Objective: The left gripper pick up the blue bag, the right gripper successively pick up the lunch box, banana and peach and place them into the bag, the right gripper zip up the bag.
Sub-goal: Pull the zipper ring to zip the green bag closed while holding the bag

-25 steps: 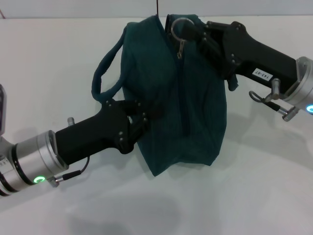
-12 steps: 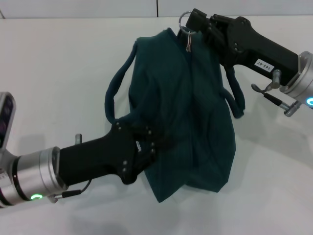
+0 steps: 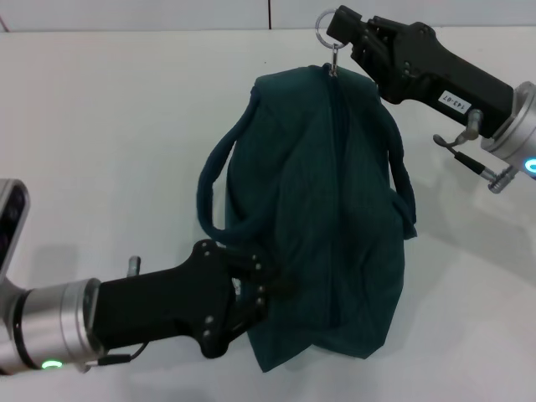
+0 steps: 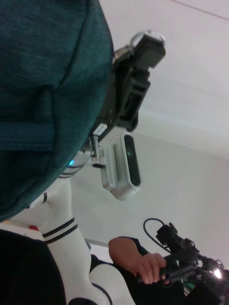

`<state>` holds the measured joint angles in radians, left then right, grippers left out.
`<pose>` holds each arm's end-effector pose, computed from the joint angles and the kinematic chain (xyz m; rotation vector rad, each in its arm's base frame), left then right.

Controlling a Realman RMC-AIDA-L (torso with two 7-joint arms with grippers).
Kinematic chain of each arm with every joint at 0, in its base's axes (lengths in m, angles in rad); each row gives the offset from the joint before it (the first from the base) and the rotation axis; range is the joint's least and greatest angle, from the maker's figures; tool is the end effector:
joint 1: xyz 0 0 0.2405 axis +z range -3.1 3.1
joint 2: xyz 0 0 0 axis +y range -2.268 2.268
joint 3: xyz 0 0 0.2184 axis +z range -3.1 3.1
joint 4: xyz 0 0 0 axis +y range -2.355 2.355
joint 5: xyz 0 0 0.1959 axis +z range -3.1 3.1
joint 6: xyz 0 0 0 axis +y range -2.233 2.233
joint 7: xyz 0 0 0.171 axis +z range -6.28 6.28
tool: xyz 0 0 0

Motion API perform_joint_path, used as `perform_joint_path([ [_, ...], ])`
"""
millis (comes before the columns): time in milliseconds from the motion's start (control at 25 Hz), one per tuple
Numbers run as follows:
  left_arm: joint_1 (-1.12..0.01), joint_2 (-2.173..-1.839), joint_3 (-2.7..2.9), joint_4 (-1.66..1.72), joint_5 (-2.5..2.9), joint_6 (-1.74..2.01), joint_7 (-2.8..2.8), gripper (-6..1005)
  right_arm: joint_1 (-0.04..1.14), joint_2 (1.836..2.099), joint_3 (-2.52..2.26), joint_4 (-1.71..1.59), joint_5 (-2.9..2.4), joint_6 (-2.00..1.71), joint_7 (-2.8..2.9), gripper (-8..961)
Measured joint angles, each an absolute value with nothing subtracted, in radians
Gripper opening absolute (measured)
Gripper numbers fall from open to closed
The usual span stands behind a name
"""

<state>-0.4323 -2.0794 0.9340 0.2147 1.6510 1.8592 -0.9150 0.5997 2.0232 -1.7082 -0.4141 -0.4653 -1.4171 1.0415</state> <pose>-0.1894 0.2108 -0.0424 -2.7653 -0.4567 -1.3699 0.1082 0.3345 -0.0129 -2.3667 0.4619 1.5031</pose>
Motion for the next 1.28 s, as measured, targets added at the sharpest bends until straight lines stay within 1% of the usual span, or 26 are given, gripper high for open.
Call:
perform_joint_path([
  [280,-0.392,-2.076,0.925,0.237,1.638,1.869,-0.913,68,0.586,2.022,-1.698,-0.414,-0.452,-1.357,1.042,6],
  [640,-0.334,-2.079,0.918,0.242,1.468,1.769,-0.924,115,0.536,2.023,-1.693,-0.423,-0.442,-1.439,1.064,6],
  [1040,-0.306,-2.066,0.847,0.243,1.407,1.722,-0.970,167,0.516,2.026,-1.700,-0.423,-0.442,-1.474,1.092,6],
  [1200,-0.295,-2.067,0.803,0.281,1.400,1.726,-1.013,357,0.520,2.025,-1.696,-0.419,-0.442,-1.470,1.096,7],
  [1280,-0.283,-2.073,0.795,0.363,1.408,1.728,-1.073,442,0.520,2.024,-1.694,-0.419,-0.442,-1.469,1.098,8],
])
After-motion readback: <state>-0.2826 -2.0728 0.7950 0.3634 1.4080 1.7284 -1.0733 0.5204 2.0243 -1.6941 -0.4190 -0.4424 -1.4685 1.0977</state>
